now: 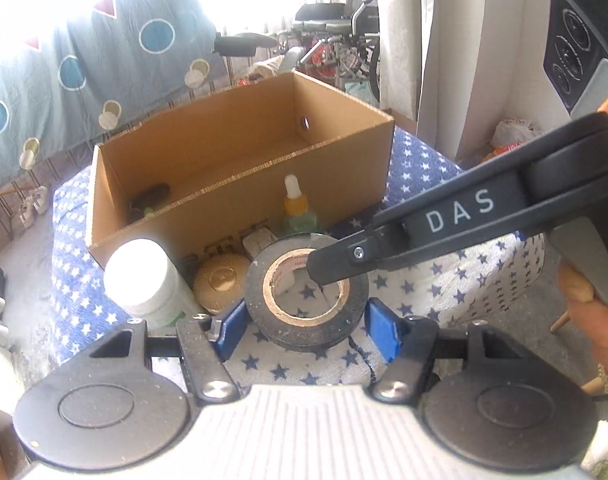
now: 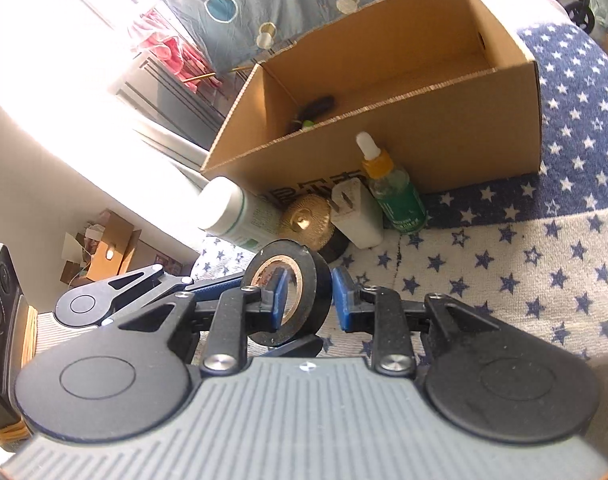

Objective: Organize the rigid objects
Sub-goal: 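Close the right tool on the black tape roll and lift it, then carry the tape roll into the box and open the right tool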

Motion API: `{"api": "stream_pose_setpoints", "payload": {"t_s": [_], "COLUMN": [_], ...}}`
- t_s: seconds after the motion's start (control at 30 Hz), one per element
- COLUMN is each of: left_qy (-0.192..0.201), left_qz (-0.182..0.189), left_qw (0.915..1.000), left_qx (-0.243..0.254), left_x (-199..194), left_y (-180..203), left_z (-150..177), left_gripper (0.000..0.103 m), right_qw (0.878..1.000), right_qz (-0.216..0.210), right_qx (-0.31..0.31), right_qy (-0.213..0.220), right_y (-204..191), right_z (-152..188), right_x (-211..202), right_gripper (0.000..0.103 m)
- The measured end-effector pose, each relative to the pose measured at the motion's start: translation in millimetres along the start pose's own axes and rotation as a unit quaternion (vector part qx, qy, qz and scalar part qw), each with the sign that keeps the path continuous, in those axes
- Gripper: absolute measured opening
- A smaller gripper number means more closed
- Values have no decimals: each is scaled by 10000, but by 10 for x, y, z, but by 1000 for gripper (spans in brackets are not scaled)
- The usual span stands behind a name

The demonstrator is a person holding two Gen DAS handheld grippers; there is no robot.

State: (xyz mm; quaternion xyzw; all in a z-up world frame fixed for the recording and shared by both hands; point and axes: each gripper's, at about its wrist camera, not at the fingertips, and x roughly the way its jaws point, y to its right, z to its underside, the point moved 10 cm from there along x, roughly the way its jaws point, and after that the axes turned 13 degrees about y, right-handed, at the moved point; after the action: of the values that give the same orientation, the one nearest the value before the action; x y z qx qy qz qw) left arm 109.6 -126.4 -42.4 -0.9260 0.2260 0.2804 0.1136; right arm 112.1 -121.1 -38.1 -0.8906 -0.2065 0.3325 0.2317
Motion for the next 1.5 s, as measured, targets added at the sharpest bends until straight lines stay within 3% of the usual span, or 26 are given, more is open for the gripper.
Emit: {"api": "stream_pose_setpoints", "payload": {"t_s": [0.27, 0.43, 0.6, 0.87, 1.0, 1.3, 1.5], "left_qy": [772, 896, 842, 227, -357, -1580, -1970], "left_qz": [-434, -568, -617, -361, -203, -123, -199], "left_qw": [9961, 9944, 9945, 9984, 9976, 9861, 9792], "left_qx": [62, -3, -2, -372, -550, -500, -452], "left_x": [-337, -505, -337, 371, 907, 1890, 2192], "left_y": [-266, -389, -586, -1033, -1241, -1553, -1615], "left_z": [-617, -841, -1014, -1337, -1308, -877, -686], "left_gripper": [65, 65, 65, 65, 65, 65, 65], "right_qw": [9964, 9943, 9944, 9965, 9957, 9816, 9746], "right_qz": [-380, -517, -559, -521, -268, 201, 443], "right_qx": [-528, -646, -756, -561, -389, -35, -42], "right_qy": [549, 669, 486, -341, -793, -1897, -2194], "right_y": [-511, -687, -764, -590, -329, 327, 558], "right_z": [-582, -820, -1090, -1730, -1915, -1613, -1440], "right_x": [-135, -78, 71, 697, 1169, 2283, 2738], "right_gripper": [24, 24, 24, 26, 26, 26, 26]}}
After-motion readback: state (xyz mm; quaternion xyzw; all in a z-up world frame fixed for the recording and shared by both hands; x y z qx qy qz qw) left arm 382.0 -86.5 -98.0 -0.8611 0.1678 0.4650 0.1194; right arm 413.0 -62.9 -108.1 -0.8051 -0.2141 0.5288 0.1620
